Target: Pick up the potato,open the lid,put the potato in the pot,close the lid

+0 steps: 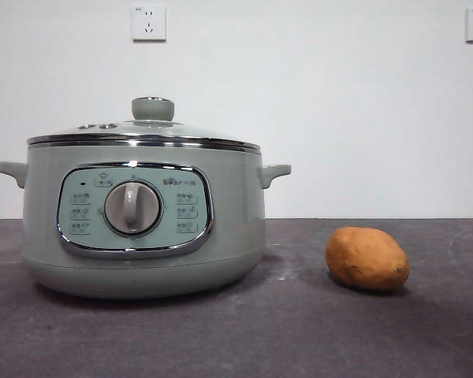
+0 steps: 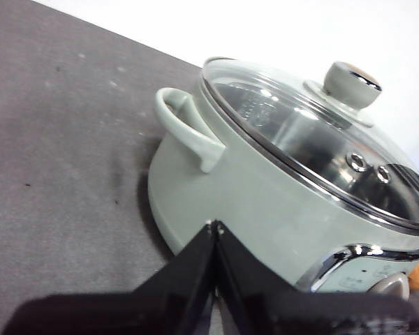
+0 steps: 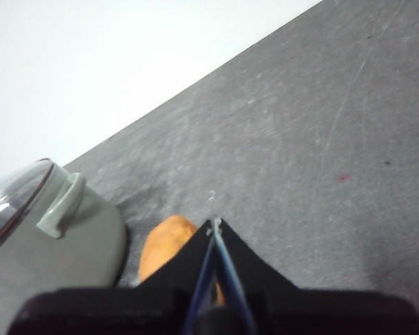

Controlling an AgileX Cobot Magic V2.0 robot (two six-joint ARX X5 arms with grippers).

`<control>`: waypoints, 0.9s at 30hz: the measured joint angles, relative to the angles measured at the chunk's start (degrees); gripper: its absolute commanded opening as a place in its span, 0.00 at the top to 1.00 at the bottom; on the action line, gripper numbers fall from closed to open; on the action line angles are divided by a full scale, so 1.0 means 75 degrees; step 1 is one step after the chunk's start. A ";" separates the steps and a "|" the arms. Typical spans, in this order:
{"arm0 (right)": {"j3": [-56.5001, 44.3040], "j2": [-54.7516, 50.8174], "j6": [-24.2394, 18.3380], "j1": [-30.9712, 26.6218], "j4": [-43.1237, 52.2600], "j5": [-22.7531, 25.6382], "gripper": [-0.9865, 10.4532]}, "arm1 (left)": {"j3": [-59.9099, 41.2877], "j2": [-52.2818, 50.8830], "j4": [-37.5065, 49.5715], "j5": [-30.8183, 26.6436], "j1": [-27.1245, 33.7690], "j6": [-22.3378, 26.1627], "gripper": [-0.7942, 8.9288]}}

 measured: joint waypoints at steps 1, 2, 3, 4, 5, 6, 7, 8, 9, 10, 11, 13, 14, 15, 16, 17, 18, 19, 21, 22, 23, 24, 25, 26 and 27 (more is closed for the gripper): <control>0.0000 0.0003 0.0047 0.0000 0.0000 -0.0052 0.92 | 0.0000 0.0000 -0.0003 0.0015 0.0000 -0.0035 0.92; 0.0000 0.0009 0.0111 0.0000 0.0000 -0.0082 0.92 | 0.0009 0.0000 -0.0032 0.0017 0.0000 -0.0067 0.92; 0.0006 0.0038 0.0166 0.0000 -0.0015 -0.0111 0.92 | 0.0044 0.0000 -0.0122 0.0017 0.0000 -0.0076 0.92; 0.0029 0.0085 0.0198 0.0000 -0.0085 -0.0117 0.92 | 0.0093 0.0000 -0.0248 0.0020 0.0000 -0.0096 0.92; 0.0093 0.0160 0.0224 0.0000 -0.0251 -0.0122 0.92 | 0.0195 0.0000 -0.0446 0.0023 0.0000 -0.0122 0.92; 0.0149 0.0245 0.0245 0.0000 -0.0399 -0.0128 0.92 | 0.0344 0.0020 -0.0632 0.0023 0.0000 -0.0125 0.92; 0.0207 0.0329 0.0254 0.0000 -0.0478 -0.0128 0.92 | 0.0507 0.0052 -0.0769 0.0026 0.0000 -0.0125 0.92; 0.0300 0.0431 0.0265 0.0000 -0.0533 -0.0128 0.92 | 0.0723 0.0099 -0.0889 0.0029 0.0000 -0.0125 0.92; 0.0417 0.0525 0.0277 0.0000 -0.0545 -0.0128 0.92 | 0.0965 0.0157 -0.1008 0.0029 0.0000 -0.0125 0.92; 0.0542 0.0606 0.0277 0.0000 -0.0545 -0.0125 0.92 | 0.1183 0.0224 -0.1090 0.0026 0.0000 -0.0125 0.92; 0.0702 0.0705 0.0277 0.0000 -0.0542 -0.0128 0.92 | 0.1422 0.0321 -0.1172 0.0023 0.0000 -0.0125 0.92; 0.1037 0.0889 0.0274 0.0000 -0.0530 -0.0128 0.92 | 0.1845 0.0557 -0.1294 0.0017 0.0000 -0.0125 0.92; 0.1204 0.0994 0.0274 0.0000 -0.0516 -0.0128 0.92 | 0.2043 0.0694 -0.1349 0.0020 0.0000 -0.0125 0.92; 0.1428 0.1145 0.0268 0.0000 -0.0510 -0.0128 0.92 | 0.2314 0.0898 -0.1457 0.0032 0.0000 -0.0122 0.92; 0.1594 0.1274 0.0242 0.0000 -0.0510 -0.0128 0.92 | 0.2515 0.1052 -0.1515 0.0035 0.0000 -0.0114 0.92; 0.1792 0.1428 0.0195 0.0000 -0.0513 -0.0149 0.92 | 0.2754 0.1233 -0.1603 0.0035 0.0000 -0.0070 0.92; 0.1990 0.1594 0.0125 0.0000 -0.0516 -0.0236 0.92 | 0.3002 0.1431 -0.1687 0.0035 0.0000 0.0009 0.92; 0.2165 0.1746 0.0052 0.0000 -0.0519 -0.0344 0.92 | 0.3226 0.1606 -0.1766 0.0035 0.0000 0.0099 0.92; 0.2611 0.2148 -0.0163 0.0000 -0.0562 -0.0635 0.92 | 0.3759 0.2040 -0.1950 0.0038 0.0000 0.0376 0.92; 0.2818 0.2334 -0.0259 0.0000 -0.0606 -0.0787 0.91 | 0.3993 0.2238 -0.2052 0.0038 0.0000 0.0507 0.92; 0.3066 0.2567 -0.0358 0.0000 -0.0673 -0.0965 0.91 | 0.4264 0.2465 -0.2157 0.0038 0.0000 0.0667 0.92; 0.3314 0.2812 -0.0463 0.0000 -0.0775 -0.1166 0.91 | 0.4535 0.2702 -0.2267 0.0041 0.0000 0.0816 0.92; 0.3532 0.3022 -0.0548 0.0000 -0.0874 -0.1358 0.91 | 0.4759 0.2900 -0.2352 0.0044 0.0000 0.0930 0.92; 0.3783 0.3276 -0.0664 0.0000 -0.1014 -0.1597 0.91 | 0.5024 0.3127 -0.2483 0.0044 0.0000 0.1058 0.92; 0.4042 0.3532 -0.0784 0.0000 -0.1151 -0.1856 0.91 | 0.5278 0.3354 -0.2611 0.0047 0.0000 0.1166 0.92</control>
